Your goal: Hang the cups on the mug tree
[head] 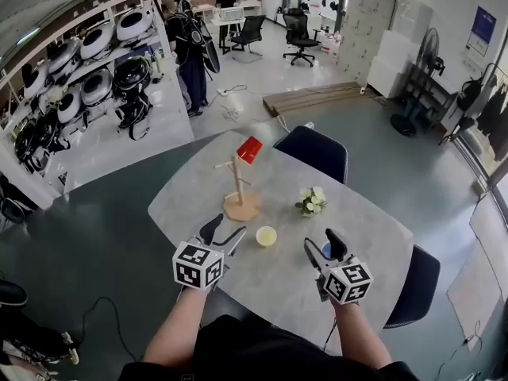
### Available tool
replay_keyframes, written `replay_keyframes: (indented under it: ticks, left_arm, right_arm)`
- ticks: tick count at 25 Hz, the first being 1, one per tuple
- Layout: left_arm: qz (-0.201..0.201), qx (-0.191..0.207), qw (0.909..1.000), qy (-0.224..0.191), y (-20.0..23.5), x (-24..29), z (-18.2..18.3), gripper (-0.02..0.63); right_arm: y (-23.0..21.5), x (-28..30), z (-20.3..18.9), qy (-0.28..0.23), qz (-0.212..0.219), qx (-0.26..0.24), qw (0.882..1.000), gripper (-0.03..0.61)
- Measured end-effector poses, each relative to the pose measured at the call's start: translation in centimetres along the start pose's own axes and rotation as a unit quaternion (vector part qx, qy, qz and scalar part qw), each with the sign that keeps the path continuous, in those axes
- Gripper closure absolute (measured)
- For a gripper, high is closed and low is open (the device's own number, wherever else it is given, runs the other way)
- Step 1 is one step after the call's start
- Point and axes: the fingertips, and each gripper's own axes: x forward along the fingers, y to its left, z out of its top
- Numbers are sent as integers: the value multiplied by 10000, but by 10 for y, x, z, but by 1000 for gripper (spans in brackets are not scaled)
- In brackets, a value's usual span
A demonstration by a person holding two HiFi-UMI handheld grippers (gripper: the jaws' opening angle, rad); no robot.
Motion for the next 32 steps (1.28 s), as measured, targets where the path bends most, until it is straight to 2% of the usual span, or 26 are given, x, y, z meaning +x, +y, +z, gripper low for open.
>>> replay_keyframes:
  ticks: [8,16,19,27,32]
  left_arm:
    - [-511,222,9983,180,-3,54,-4,330]
    - [-1243,334,9905,483,-43,90,-28,336]
    - [-1389,396,9877,597,-56,100,-42,337]
    - [-1795,520,9787,848,-98,133,-76,345]
    - [-1927,579,9753,906,-111,144,-78,345]
  right_arm:
    - [-40,4,-15,-247,-541,255,9979,301]
    - [-61,-13,-62,219,-1047,261,9939,267]
    - [-73,-20,-84,407,-1224,328,9911,264]
    - [-101,-26,-125,438,-1554,517,9855,255]
    - [-112,-21,-146,440,-1544,602,9852,230]
